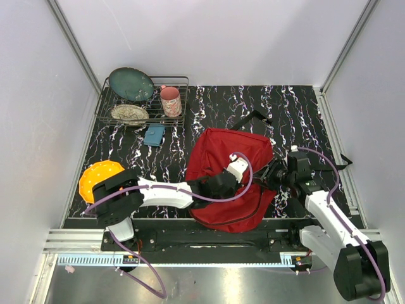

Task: Pack the student bag
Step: Unzip the student bag at the center of the board.

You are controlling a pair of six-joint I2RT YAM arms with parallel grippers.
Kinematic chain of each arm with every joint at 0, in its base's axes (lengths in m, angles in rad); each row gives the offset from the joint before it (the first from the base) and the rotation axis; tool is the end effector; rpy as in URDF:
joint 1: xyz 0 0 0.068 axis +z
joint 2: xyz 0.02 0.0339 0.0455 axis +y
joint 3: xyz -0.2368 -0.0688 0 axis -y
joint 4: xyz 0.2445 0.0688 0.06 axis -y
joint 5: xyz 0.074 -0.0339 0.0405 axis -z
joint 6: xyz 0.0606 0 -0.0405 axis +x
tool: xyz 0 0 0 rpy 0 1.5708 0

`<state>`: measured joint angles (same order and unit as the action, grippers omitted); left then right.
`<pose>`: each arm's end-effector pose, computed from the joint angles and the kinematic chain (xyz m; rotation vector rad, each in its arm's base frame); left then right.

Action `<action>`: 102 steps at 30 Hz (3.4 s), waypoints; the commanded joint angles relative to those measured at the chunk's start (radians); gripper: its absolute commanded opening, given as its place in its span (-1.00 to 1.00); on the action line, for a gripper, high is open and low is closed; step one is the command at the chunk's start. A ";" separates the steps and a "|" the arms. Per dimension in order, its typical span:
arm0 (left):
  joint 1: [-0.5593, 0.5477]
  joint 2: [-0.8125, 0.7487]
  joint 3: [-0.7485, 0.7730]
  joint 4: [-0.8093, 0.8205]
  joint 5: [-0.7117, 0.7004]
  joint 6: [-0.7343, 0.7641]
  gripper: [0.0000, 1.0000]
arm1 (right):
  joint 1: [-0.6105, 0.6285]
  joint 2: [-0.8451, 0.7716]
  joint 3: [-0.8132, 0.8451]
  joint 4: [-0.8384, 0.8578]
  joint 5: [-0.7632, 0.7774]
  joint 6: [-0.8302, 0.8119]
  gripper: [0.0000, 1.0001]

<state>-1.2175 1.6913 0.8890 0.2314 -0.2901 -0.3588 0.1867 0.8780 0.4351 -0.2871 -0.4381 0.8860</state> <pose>0.1452 -0.3437 0.1431 0.7467 2.0472 -0.6176 0.2030 0.0645 0.1592 0.6071 2.3731 1.0233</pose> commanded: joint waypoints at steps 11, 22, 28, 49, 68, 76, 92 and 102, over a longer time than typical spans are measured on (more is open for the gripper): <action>-0.022 0.047 0.021 -0.132 -0.003 -0.014 -1.00 | 0.013 0.084 -0.013 0.014 -0.053 -0.007 -0.19; -0.022 0.033 0.005 -0.124 -0.001 -0.014 -1.00 | 0.022 0.167 -0.030 0.124 -0.028 0.005 -0.21; -0.024 0.036 0.002 -0.118 0.011 -0.009 -1.00 | 0.022 0.236 -0.009 0.167 -0.017 -0.007 -0.24; -0.033 0.028 -0.004 -0.130 -0.011 -0.006 -0.99 | 0.022 0.113 0.007 0.216 -0.001 0.011 -1.00; -0.045 0.050 0.019 -0.135 -0.011 0.006 -0.31 | 0.065 0.164 -0.099 0.106 -0.048 -0.062 -0.20; -0.043 0.053 0.022 -0.150 -0.014 -0.003 -0.28 | 0.074 0.141 -0.119 0.111 -0.074 -0.003 -0.01; -0.047 0.087 0.018 -0.181 0.012 -0.045 -0.94 | 0.109 0.199 -0.099 0.114 -0.110 -0.103 -0.02; -0.047 0.091 0.011 -0.176 0.014 -0.066 -0.65 | 0.131 0.248 -0.099 0.175 -0.145 -0.098 -0.25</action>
<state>-1.2617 1.7454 0.9169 0.1570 -0.3077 -0.4137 0.2970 1.0866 0.3424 -0.0776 -0.5430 0.7864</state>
